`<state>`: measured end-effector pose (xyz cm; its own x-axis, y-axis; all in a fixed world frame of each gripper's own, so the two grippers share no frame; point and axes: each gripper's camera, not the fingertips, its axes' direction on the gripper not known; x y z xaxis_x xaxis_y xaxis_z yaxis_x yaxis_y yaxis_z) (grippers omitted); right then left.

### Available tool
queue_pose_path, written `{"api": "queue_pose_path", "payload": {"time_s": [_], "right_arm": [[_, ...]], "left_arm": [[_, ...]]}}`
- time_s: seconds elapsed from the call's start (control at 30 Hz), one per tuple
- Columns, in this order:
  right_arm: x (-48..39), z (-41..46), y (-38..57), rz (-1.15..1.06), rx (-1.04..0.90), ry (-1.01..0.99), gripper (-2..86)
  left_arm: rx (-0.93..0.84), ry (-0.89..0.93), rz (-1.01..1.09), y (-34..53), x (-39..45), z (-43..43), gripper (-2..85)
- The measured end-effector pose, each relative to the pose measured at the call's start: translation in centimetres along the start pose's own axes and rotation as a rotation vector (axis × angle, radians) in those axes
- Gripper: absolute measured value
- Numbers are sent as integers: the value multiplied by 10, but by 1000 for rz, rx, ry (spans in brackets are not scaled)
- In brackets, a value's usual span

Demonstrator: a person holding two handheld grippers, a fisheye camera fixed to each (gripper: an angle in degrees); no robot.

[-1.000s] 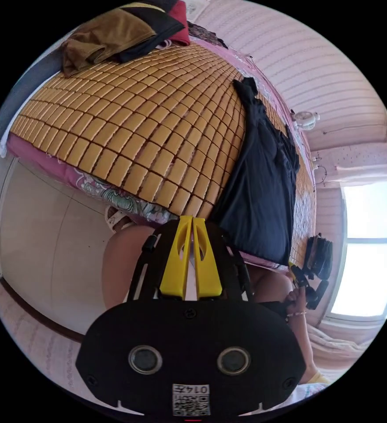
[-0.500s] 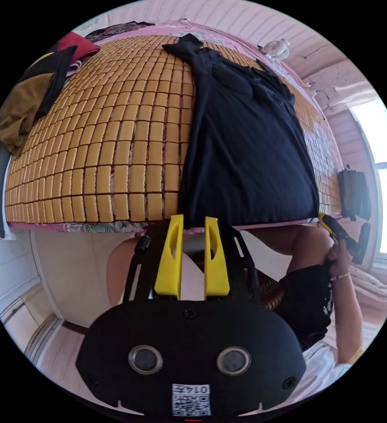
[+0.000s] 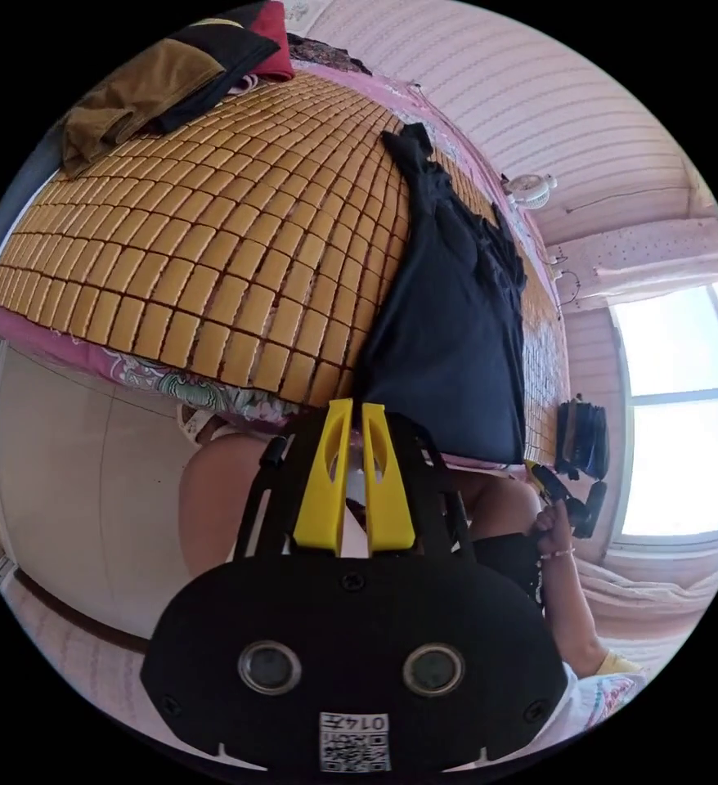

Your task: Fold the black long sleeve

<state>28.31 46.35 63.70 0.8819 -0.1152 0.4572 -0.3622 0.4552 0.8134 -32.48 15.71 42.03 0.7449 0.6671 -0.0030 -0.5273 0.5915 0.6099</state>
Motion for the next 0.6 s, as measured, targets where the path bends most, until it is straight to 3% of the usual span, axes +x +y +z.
{"api": "queue_pose_path", "payload": {"time_s": [0.07, 0.17, 0.27, 0.33, 0.43, 0.5, 0.6], "right_arm": [[-4, -19, 5, -21, 104, -28, 2], [-23, -68, 29, -157, 440, 52, 5], [-46, -94, 44, -358, 633, 212, 13], [-58, -101, 39, -450, 658, 244, 21], [-76, -98, 12, -533, 631, 233, 45], [-92, -87, -21, -545, 590, 208, 73], [-118, -60, -78, -570, 499, 193, 94]], "left_arm": [[113, 29, -18, 9, -2, -15, 48], [280, 74, 25, 22, 4, -38, 60], [373, -79, 241, 30, 43, -51, 63], [435, -200, 475, 35, 88, -46, 60], [541, -294, 663, 38, 140, -27, 61], [580, -312, 709, 31, 168, -9, 65], [467, -213, 816, -5, 210, 29, 67]]}}
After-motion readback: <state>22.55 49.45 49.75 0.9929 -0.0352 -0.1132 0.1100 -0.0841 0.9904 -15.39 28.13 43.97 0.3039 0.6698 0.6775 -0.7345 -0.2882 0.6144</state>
